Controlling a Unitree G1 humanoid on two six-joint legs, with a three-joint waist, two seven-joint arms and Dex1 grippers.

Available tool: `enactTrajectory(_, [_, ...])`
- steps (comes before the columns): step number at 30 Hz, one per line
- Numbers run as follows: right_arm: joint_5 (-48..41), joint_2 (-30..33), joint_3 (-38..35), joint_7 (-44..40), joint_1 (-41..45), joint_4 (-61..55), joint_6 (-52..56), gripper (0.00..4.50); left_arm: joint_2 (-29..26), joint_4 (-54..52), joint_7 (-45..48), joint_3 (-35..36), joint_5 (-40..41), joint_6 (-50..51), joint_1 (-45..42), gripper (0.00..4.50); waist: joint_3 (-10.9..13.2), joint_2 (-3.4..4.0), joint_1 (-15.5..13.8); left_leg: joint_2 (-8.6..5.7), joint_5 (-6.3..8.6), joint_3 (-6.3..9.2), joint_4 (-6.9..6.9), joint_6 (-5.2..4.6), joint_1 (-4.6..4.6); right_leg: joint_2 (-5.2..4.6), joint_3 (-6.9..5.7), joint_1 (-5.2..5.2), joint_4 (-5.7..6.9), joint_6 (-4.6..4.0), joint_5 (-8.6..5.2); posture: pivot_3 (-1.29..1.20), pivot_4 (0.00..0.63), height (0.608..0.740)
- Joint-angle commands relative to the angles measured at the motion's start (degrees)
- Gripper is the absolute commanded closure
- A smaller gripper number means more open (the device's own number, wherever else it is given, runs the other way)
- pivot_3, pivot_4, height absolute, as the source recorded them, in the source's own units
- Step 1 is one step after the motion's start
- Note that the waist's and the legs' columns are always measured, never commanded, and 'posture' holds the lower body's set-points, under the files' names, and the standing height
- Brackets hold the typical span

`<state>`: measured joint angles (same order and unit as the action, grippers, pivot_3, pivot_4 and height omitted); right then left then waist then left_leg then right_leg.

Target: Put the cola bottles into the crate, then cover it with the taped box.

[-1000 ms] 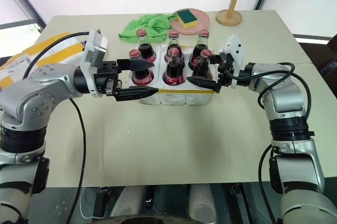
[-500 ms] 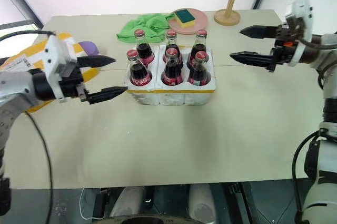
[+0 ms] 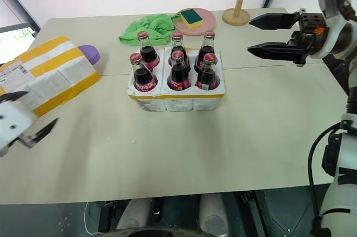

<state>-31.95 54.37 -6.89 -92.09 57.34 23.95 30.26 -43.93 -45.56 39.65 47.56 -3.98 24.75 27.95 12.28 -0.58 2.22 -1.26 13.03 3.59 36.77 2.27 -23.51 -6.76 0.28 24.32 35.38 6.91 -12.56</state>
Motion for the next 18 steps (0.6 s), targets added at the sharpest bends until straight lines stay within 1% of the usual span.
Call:
enactTrajectory(1, [-5.3,1.4,-0.8,-0.4,0.2,-4.4,2.7,0.03,4.7,3.3,-4.3,6.5,-5.7,-8.1,4.2,0.00,0.0,-0.01,-0.1,0.00,0.00,0.00,0.01,0.00,0.00,-0.01,0.00,-0.01,-0.01,0.00,0.00,0.00,0.150,0.740])
enactTrajectory(4, [-8.3,1.7,-0.3,-0.4,-0.6,-8.0,4.0,0.03,6.8,10.8,-8.5,6.4,-9.7,-17.0,7.0,0.00,0.0,-0.02,-0.1,0.03,0.01,-0.02,0.01,0.00,0.00,-0.01,0.01,0.01,-0.03,-0.02,0.00,0.00,0.150,0.740])
enactTrajectory(9, [-10.9,0.2,-1.2,0.3,-1.4,-13.0,7.6,0.03,5.6,22.1,-13.3,5.5,-12.0,-25.6,6.5,0.00,0.0,-0.06,0.0,0.10,0.03,-0.07,0.02,0.01,0.00,-0.01,0.01,0.05,-0.02,-0.04,0.02,0.00,0.150,0.740])
enactTrajectory(14, [-12.5,-2.5,-1.1,3.7,-4.5,-19.3,10.2,0.03,-1.0,40.2,-19.4,2.9,-16.3,-35.3,4.4,0.00,-0.1,-0.11,0.0,0.16,0.03,-0.08,-0.01,0.02,-0.01,-0.01,-0.01,0.14,0.02,-0.07,0.04,0.00,0.150,0.740])
enactTrajectory(18, [-13.4,-3.7,-1.8,6.1,-4.6,-20.6,11.9,0.03,-6.5,52.9,-23.8,0.0,-18.5,-39.2,2.1,0.00,-0.1,-0.10,0.2,0.14,0.03,-0.17,-0.02,0.01,-0.09,-0.03,0.04,0.26,0.03,-0.09,0.06,0.00,0.150,0.740])
